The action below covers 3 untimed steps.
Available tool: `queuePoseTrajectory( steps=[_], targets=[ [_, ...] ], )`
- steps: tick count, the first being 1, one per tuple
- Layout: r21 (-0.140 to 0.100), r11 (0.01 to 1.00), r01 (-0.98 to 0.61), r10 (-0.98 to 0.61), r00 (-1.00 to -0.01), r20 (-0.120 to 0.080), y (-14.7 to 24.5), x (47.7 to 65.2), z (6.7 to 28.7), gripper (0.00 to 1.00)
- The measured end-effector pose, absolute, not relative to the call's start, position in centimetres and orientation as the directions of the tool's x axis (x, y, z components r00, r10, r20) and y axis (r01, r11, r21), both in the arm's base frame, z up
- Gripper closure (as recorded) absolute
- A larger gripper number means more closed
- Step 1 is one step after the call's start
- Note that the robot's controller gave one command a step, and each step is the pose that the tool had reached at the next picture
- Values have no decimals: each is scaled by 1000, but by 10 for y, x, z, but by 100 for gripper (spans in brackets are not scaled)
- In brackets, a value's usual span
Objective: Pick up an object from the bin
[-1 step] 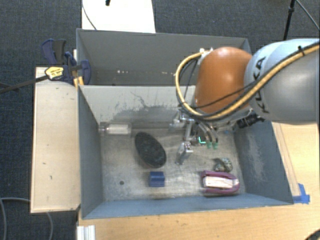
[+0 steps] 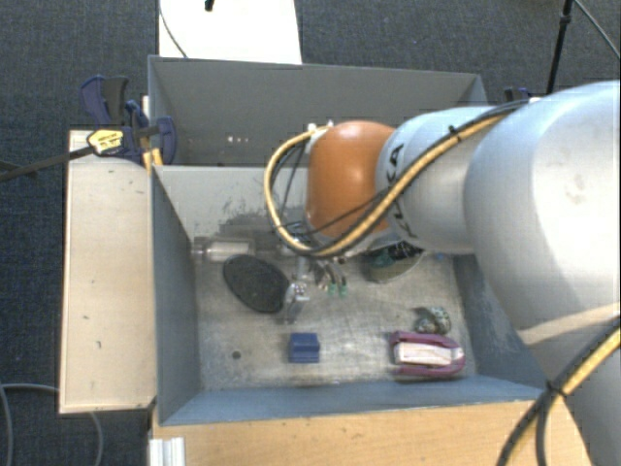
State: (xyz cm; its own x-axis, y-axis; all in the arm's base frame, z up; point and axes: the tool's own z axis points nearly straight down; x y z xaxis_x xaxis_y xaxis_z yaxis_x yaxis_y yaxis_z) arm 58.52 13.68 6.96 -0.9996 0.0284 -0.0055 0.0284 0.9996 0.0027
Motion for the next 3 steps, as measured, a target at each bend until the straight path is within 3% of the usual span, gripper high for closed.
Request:
queuePoseTrajectory(
  steps=[1, 2, 3],
  targets=[
    [3, 999, -33, -33, -999, -2, 204, 543, 71, 0],
    [3, 1000, -23, -23, -1000, -5, 201, 546, 72, 100],
    [1, 988, -154, -154, -988, -8, 152, 525, 213, 100]
  ],
)
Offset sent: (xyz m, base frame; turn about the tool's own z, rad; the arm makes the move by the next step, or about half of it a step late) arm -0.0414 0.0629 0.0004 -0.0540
